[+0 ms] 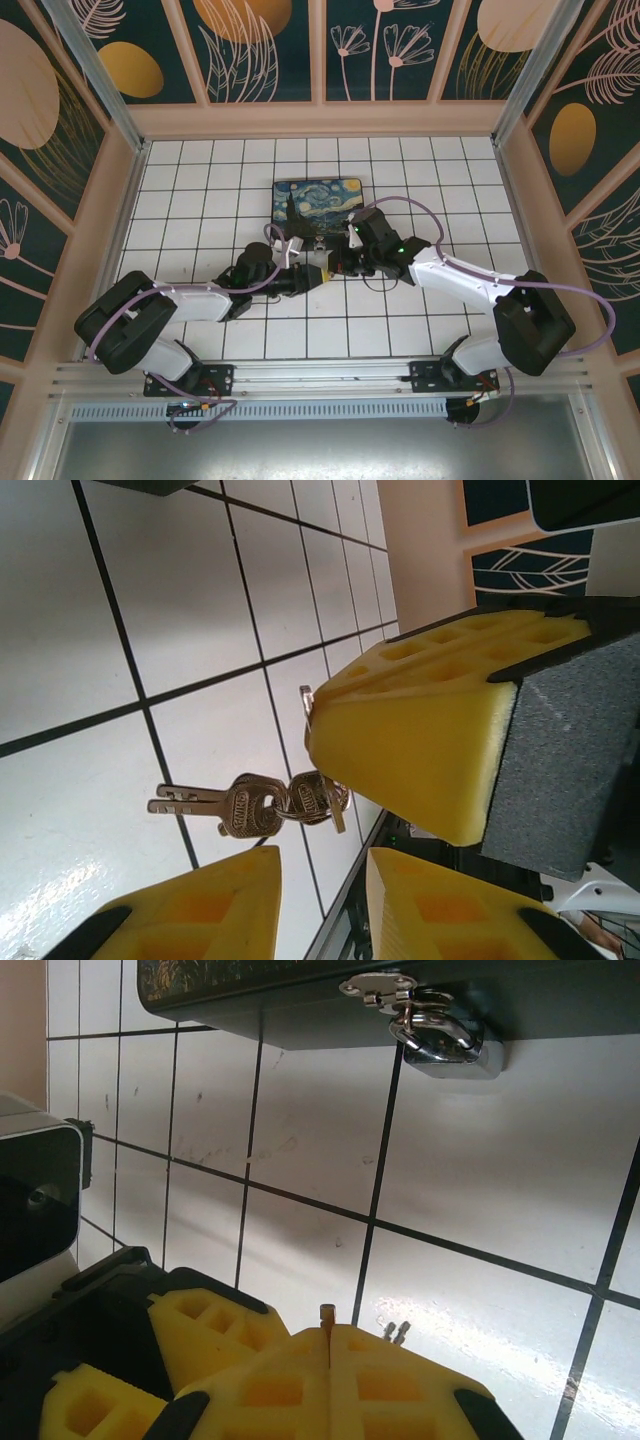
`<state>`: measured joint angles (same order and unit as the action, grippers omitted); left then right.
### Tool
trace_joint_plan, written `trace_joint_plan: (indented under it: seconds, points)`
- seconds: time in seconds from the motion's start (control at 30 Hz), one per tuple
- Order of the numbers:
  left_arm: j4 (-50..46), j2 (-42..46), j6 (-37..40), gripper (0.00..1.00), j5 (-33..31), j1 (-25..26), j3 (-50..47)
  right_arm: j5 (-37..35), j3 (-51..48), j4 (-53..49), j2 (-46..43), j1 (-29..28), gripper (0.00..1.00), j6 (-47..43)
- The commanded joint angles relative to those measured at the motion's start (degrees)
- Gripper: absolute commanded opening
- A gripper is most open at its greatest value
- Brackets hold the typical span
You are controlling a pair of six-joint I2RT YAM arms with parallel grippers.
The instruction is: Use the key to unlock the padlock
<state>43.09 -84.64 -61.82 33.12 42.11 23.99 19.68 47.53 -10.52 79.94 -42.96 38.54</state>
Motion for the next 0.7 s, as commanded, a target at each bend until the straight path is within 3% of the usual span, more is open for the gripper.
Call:
trace_joint_plan:
  seconds: [0.0, 0.37, 0.67]
  points:
    - [2.1, 0.4, -0.4, 0.29, -0.9, -0.2, 0.8, 1.6, 0.7, 0.7, 0.1, -0.4, 0.03, 3.0]
    - [3.5, 0.5, -1.8, 0.28, -3.1, -0.2, 0.8, 3.7, -0.8, 2.5, 0.0, -0.8, 0.01, 7.4]
    - [5.8, -0.8, -3.2, 0.18, -3.0, -0.2, 0.3, 4.0, -0.3, 2.4, 1.0, -1.7, 0.01, 8.0]
